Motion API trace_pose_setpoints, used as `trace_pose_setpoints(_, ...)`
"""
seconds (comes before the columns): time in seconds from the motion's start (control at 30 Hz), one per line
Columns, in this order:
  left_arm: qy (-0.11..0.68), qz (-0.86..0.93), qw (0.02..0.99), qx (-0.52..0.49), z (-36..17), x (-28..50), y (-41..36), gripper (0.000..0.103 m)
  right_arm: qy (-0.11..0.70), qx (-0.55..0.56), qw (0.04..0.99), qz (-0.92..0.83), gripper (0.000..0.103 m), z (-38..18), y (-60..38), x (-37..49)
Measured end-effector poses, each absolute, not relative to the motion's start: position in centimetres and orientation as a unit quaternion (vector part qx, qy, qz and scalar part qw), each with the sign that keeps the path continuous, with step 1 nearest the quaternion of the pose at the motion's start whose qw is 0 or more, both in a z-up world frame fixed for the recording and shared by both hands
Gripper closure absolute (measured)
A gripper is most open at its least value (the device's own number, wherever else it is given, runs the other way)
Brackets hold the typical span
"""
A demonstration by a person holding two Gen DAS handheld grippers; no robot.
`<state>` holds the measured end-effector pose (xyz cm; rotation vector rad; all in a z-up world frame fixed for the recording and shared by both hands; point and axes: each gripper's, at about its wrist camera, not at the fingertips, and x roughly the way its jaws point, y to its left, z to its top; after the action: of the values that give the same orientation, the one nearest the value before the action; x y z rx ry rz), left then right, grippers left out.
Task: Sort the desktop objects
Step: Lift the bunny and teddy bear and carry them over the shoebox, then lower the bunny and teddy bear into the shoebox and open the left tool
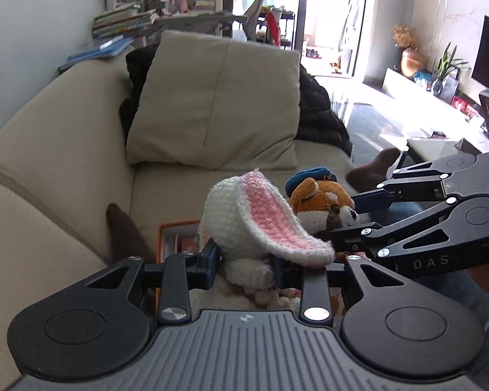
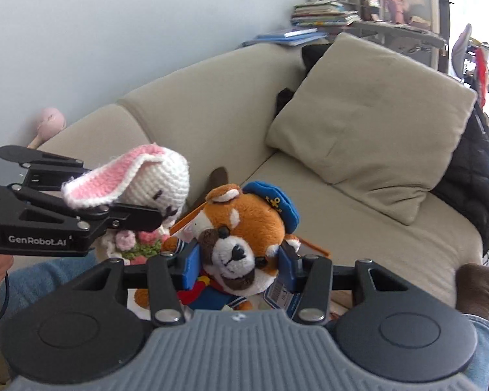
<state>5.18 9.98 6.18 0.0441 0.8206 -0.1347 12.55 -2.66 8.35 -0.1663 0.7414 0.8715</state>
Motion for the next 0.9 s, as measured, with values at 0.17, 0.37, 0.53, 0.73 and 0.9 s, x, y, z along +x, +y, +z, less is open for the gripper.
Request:
trace_pose_setpoints(0.17, 0.470, -0.043, 0.881, 0.013, -0.5, 6.8, 12.7, 0.066, 0.409, -0.132, 0.798, 0.422, 0.052, 3.0, 2.5, 13.2)
trace_pose_setpoints(0.37, 0.506, -0.050, 0.861, 0.011, -4.8, 8.9, 14.1, 0.066, 0.469, -0.182, 0.754, 0.423, 0.052, -2.5, 5.6, 14.7)
trace_pose_setpoints(0.53, 0.525, -0.053, 0.849, 0.029, -7.0, 9.0, 14.1, 0.065, 0.496, -0.188, 0.730, 0.431, 0.052, -5.0, 6.7, 15.8)
trace_pose_setpoints(0.73, 0.525, -0.057, 0.847, 0.061, -7.5, 9.6, 13.2, 0.062, 0.498, -0.201, 0.716, 0.446, 0.052, -6.7, 7.2, 16.0)
trace_pose_setpoints(0.9, 0.515, -0.063, 0.852, 0.064, -7.5, 9.3, 13.3, 0.059, 0.491, -0.211, 0.715, 0.451, 0.050, -7.0, 7.3, 15.6)
